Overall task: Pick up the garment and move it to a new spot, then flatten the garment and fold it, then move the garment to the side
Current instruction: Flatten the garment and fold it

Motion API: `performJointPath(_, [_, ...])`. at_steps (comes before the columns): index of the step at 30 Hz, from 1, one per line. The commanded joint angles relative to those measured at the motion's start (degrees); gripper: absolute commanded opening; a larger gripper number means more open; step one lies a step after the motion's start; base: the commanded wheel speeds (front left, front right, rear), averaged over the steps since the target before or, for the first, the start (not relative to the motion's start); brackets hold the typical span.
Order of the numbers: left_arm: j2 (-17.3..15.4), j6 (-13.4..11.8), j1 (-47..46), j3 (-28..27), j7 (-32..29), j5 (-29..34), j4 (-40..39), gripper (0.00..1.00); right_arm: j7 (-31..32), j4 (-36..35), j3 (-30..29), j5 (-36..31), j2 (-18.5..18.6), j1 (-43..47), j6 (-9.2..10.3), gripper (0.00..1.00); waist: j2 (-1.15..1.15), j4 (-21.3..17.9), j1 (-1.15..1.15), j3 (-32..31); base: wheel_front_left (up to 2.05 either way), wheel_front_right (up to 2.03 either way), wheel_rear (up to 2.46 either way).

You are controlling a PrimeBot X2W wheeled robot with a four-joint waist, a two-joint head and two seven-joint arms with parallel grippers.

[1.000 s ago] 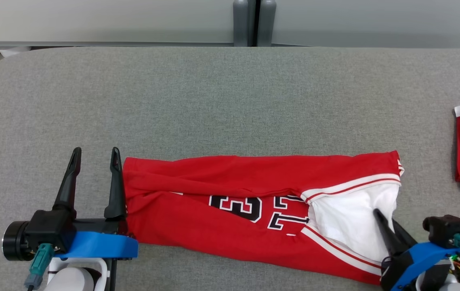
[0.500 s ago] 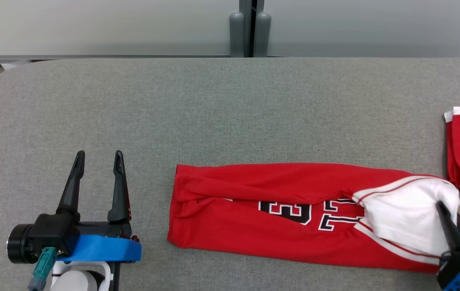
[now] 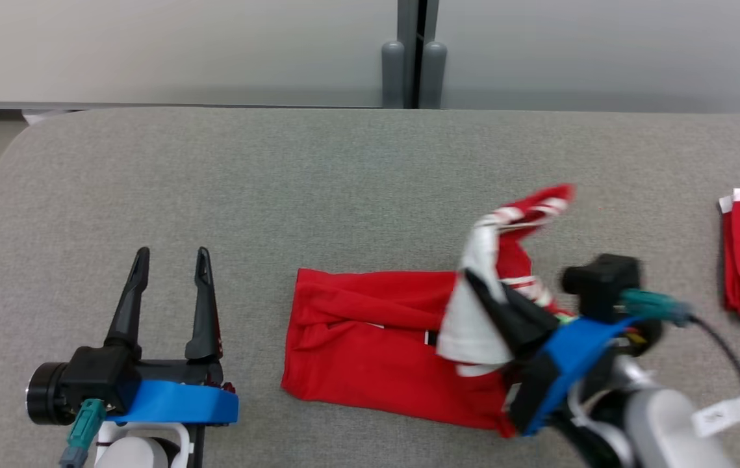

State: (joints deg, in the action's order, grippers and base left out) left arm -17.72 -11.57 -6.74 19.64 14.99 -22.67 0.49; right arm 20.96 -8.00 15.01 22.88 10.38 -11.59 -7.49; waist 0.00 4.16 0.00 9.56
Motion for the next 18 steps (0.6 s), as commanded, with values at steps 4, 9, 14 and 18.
performJointPath(4, [1.34,1.29,-2.12,1.11,0.23,0.70,0.78,1.00,-2.55,9.06,8.13,1.51,-5.38,-4.67,0.00,0.00,0.00,3.12,0.00,1.44,0.00,0.00,0.00])
performJointPath(9, [2.47,2.24,-3.32,1.85,0.23,0.99,1.71,1.00,-7.64,17.72,10.61,1.80,-6.98,-7.73,0.00,0.00,0.00,5.38,0.00,2.82,0.00,0.00,0.00])
performJointPath(14, [3.53,3.09,-4.13,1.72,0.23,1.32,2.72,1.00,-12.68,26.04,13.08,4.54,-7.44,-10.97,0.00,0.00,0.00,6.60,0.00,4.09,0.00,0.00,0.00])
performJointPath(18, [3.97,3.39,-3.93,1.11,0.23,1.69,3.26,1.00,-17.77,27.90,15.85,7.08,-7.49,-13.61,0.00,1.00,0.00,6.36,0.00,4.23,0.00,0.00,0.00])
